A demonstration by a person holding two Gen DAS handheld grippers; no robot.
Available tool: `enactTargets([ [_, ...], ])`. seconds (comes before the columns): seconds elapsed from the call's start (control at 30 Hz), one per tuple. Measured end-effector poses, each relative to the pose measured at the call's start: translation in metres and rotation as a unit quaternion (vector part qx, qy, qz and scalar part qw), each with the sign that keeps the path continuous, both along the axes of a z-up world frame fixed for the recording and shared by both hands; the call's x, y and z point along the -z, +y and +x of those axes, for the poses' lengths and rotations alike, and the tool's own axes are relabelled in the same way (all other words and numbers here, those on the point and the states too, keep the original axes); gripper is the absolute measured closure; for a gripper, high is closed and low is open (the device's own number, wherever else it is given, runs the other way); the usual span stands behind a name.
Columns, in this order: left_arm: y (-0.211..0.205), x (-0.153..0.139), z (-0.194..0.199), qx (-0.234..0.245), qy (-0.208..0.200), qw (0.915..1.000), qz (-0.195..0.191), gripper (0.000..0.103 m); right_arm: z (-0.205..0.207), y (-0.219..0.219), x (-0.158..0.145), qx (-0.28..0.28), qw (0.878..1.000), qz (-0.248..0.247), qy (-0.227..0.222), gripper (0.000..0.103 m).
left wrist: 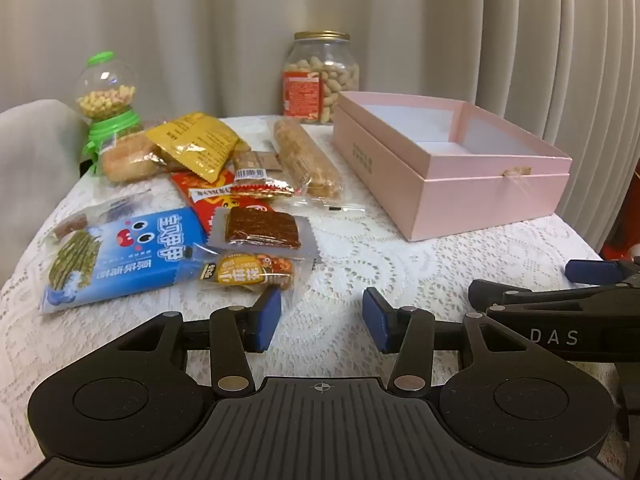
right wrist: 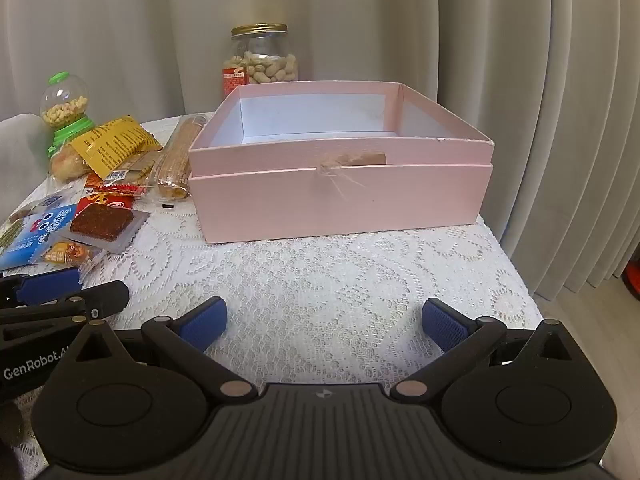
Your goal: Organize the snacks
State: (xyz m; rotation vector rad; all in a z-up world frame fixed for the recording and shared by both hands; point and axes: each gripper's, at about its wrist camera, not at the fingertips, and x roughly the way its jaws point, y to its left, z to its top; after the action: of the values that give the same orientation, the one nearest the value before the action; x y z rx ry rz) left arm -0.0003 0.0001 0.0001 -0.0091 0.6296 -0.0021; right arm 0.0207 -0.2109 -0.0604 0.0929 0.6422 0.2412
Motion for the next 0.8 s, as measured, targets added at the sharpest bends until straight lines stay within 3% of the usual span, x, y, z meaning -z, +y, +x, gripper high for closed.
enactTargets([
  [0.8, -0.0008, -0.0001, 0.0002, 0.0, 0.003, 1.0, 0.001, 0.052, -0.0003, 0.0003, -0.0002, 0.0, 1.0, -0.001, 0.001, 0.0],
])
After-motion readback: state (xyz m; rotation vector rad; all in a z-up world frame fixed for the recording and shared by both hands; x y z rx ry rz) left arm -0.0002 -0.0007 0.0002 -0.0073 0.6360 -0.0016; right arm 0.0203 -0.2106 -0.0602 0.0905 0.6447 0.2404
